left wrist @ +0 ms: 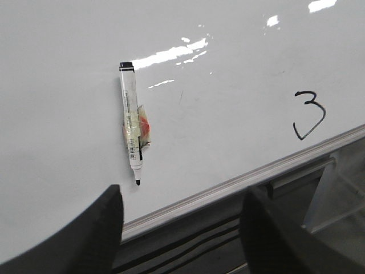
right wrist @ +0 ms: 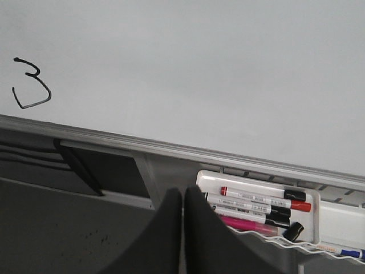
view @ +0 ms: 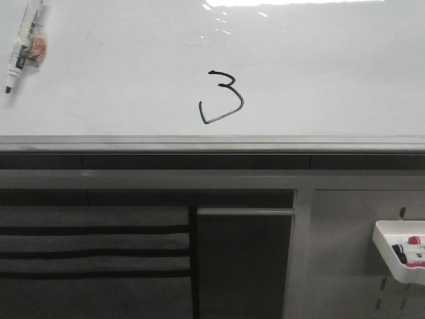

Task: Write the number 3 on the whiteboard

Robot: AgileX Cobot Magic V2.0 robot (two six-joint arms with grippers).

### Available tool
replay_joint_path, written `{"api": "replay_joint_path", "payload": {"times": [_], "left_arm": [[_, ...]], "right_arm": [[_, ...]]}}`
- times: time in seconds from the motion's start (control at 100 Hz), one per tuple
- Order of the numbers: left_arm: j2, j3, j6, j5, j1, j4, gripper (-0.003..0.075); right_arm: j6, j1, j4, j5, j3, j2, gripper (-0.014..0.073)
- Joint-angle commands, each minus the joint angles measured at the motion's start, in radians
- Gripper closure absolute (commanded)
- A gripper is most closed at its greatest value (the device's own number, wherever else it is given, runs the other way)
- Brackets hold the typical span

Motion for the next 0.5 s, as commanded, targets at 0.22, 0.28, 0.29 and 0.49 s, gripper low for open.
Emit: {"api": "replay_joint_path", "payload": {"times": [0.22,0.28,0.29,0.49], "left_arm": [[-0.164,0.117,-0.024,-0.152,0.004,-0.029,0.0725],[-0.174,0.152,-0.024,-0.211,0.004,-0.053,0.0738],[-0.175,0.155,-0.024,-0.218,0.004,-0.057,0.0738],[-0.178,0.243,-0.024,-0.298,0.004,-0.204,0.0738]], "right_arm": [[0.073,-0.009,0.018,-0.275,0.206,-0.304,0.0666],[0.073,-0.009,0.027,-0.286,0.229,-0.334,0.0666],[0.073,-0.009,0.027,-0.286,0.233,-0.336,0.0666],[0.073,-0.009,0.027,-0.279,0.250,-0.353,0.0666]]}}
